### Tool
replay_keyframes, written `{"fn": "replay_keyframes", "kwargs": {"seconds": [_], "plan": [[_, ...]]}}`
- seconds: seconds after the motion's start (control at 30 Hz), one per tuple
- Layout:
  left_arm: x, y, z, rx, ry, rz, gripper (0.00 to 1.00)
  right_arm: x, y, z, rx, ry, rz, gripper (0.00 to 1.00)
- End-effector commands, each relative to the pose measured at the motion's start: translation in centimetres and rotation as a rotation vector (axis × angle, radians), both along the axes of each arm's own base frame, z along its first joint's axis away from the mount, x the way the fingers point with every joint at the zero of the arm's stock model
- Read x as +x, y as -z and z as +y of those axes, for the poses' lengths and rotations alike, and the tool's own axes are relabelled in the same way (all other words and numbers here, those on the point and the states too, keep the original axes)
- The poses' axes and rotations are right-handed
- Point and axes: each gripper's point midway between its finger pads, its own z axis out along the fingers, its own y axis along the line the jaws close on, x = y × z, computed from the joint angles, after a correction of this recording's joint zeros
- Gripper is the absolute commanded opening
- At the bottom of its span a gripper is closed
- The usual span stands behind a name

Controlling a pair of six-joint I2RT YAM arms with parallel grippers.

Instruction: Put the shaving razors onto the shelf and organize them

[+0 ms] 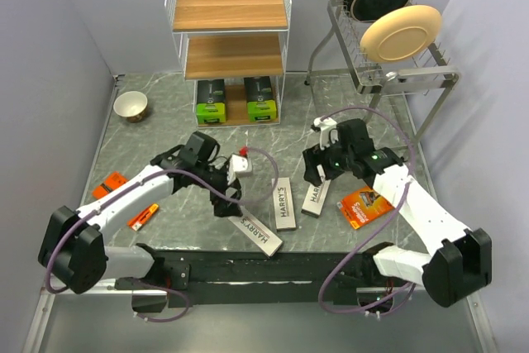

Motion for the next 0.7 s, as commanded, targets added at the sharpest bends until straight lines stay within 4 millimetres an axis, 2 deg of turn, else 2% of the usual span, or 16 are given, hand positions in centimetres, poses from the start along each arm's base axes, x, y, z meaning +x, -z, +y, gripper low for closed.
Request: {"fn": "replay_keyframes", "kwargs": {"seconds": [0.0,0.03,0.07,0.13,0.17,0.2,0.23,0.3,0.33,0.37,0.4,0.47,0.5,0.57,0.63,0.67], "plan": [[-3.9,1.3,1.9,0.112,0.425,-0.121,0.99,0.3,-1.9,-0.7,-0.015,-0.057,-0.071,0.86],[-3.2,1.9,2.4,0.162,0.430,-0.157,0.99,0.1,-2.1,-0.3,-0.005,-0.090,-0.070,0.86],[-2.4,2.2,2.7,0.190,0.418,-0.195,1.00,-0.5,-2.6,0.3,0.018,-0.136,-0.074,0.91],[-0.5,2.5,2.3,0.198,0.345,-0.273,0.99,-1.4,-3.4,1.6,0.056,-0.243,-0.113,0.93],[0.5,2.4,2.8,0.230,0.256,-0.285,0.99,-2.4,-3.4,2.9,0.048,-0.310,-0.120,0.95],[1.2,2.5,3.0,0.226,0.198,-0.292,0.98,-3.0,-3.3,3.4,0.030,-0.351,-0.136,0.95],[3.3,1.9,3.6,0.197,0.040,-0.270,0.97,-3.3,-3.4,4.0,0.024,-0.372,-0.154,0.97],[5.1,0.5,4.9,0.138,-0.136,-0.237,0.97,-5.4,-2.9,5.8,0.042,-0.430,-0.138,0.98],[6.9,-0.2,6.8,0.110,-0.334,-0.170,0.98,-6.0,-2.8,6.4,0.050,-0.443,-0.138,1.00],[8.3,-2.2,7.5,0.060,-0.420,-0.220,0.98,-6.6,-1.8,6.7,0.031,-0.448,-0.124,1.00],[9.1,-3.0,8.5,0.053,-0.493,-0.238,0.98,-7.9,-1.4,7.8,0.028,-0.484,-0.114,1.00],[10.4,-6.1,9.9,0.001,-0.647,-0.297,0.99,-7.9,-1.3,8.9,0.011,-0.484,-0.136,1.00],[11.3,-7.4,11.0,0.004,-0.744,-0.334,1.00,-8.7,-0.6,10.1,-0.006,-0.516,-0.111,1.00],[11.6,-9.6,12.1,-0.039,-0.852,-0.348,1.00,-9.3,-0.9,11.7,0.000,-0.508,-0.099,1.00],[12.6,-11.6,14.6,-0.076,-1.015,-0.366,0.99,-11.0,0.0,13.4,-0.013,-0.540,-0.060,1.00],[12.7,-12.9,15.9,-0.098,-1.095,-0.389,0.99,-11.5,0.3,14.0,0.001,-0.498,-0.012,1.00]]}}
